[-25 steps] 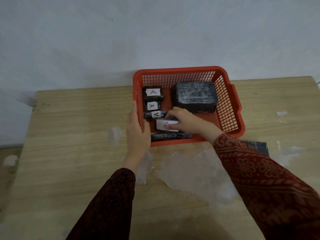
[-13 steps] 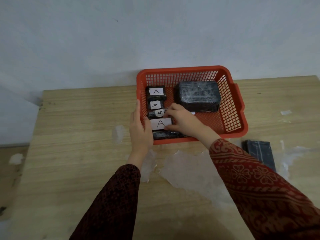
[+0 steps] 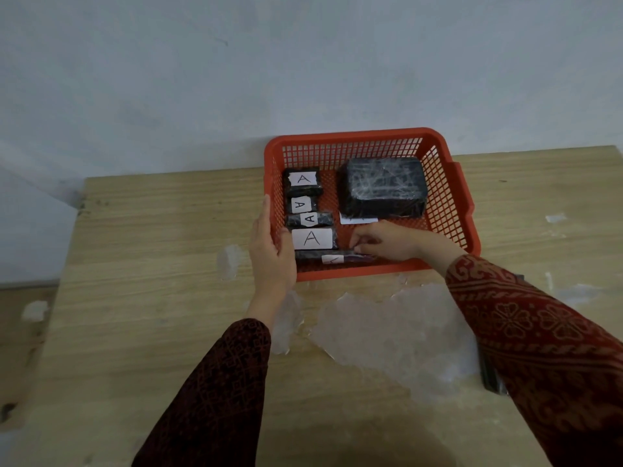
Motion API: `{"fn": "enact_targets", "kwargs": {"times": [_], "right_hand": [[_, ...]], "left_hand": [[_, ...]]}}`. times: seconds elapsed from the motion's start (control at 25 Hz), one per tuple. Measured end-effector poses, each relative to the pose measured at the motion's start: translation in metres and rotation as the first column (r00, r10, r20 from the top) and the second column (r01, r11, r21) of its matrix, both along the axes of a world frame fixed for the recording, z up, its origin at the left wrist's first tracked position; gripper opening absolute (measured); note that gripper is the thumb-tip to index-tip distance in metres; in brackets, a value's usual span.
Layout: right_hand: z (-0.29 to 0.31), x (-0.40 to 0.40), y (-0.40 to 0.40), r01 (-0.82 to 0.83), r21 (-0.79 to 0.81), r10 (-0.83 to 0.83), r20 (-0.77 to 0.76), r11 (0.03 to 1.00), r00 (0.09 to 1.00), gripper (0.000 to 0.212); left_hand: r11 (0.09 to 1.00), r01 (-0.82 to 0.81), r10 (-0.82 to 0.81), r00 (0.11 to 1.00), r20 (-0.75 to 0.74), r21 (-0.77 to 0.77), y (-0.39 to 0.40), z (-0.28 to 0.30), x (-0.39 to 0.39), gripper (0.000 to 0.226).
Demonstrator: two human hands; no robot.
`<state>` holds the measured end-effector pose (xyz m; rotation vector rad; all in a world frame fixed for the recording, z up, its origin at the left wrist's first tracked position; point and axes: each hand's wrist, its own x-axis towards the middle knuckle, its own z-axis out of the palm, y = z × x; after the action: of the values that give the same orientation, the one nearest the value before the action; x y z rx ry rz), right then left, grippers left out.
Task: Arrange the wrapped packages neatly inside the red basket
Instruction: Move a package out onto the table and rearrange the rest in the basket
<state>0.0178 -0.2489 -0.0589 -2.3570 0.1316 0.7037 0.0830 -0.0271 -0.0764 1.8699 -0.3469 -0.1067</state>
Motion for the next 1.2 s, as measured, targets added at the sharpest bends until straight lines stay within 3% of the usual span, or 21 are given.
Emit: {"fn": "enact_targets", "kwargs": {"times": [0.24,0.48,0.68,0.76,0.84,0.88,0.96,1.08,1.12,1.2], "right_hand": [[-0.001,-0.005,0.007,-0.026,0.004,0.026,-0.072,1.0,0.997,0.021],[0.001,-0.001,0.012,-0.088,-0.118,0.085,-0.025,0.989,0.996,0.023],[-0.005,-0.003,0.018,0.126,-0.142,-0.115,0.082,0.982,0.99,0.014],[-0.005,-0.004,0.019,0.139,-0.143,-0.124,0.111,0.98,0.986,0.011],[-0.001,-0.008,0.016,0.134,-0.149,-0.112,0.142,0.98,0.983,0.011],[0.002,-0.011,0.013,0.164,-0.139,-0.135,0.198,0.977,0.971,0.01],[0.007,-0.02,0.003,0.325,-0.09,-0.264,0.404,0.941,0.876,0.009],[0.008,-0.039,-0.011,0.634,-0.018,-0.465,0.664,0.773,0.585,0.016],[0.008,-0.043,-0.016,0.702,0.009,-0.524,0.673,0.712,0.522,0.025],[0.006,-0.044,-0.026,0.753,0.102,-0.668,0.549,0.65,0.502,0.051]], "left_hand": [[1.0,0.013,-0.013,1.0,-0.002,0.002,0.0,0.003,-0.001,0.059],[0.999,0.024,-0.024,1.0,-0.007,0.038,0.002,0.002,0.0,0.061],[0.994,0.055,-0.054,0.998,-0.02,0.098,0.003,0.007,-0.002,0.065],[0.953,0.017,-0.036,0.998,0.057,0.303,0.002,0.011,0.0,0.065],[0.818,-0.087,-0.105,0.949,0.297,0.568,-0.002,0.016,0.0,0.059],[0.783,-0.109,-0.177,0.905,0.388,0.612,-0.006,0.019,0.0,0.055],[0.794,-0.033,-0.294,0.853,0.431,0.607,-0.019,0.024,0.0,0.047],[0.826,0.212,-0.376,0.897,0.231,0.522,-0.05,0.024,-0.001,0.039],[0.83,0.279,-0.39,0.909,0.145,0.482,-0.062,0.022,-0.001,0.038],[0.833,0.367,-0.4,0.917,-0.009,0.414,-0.086,0.018,0.003,0.039]]}}
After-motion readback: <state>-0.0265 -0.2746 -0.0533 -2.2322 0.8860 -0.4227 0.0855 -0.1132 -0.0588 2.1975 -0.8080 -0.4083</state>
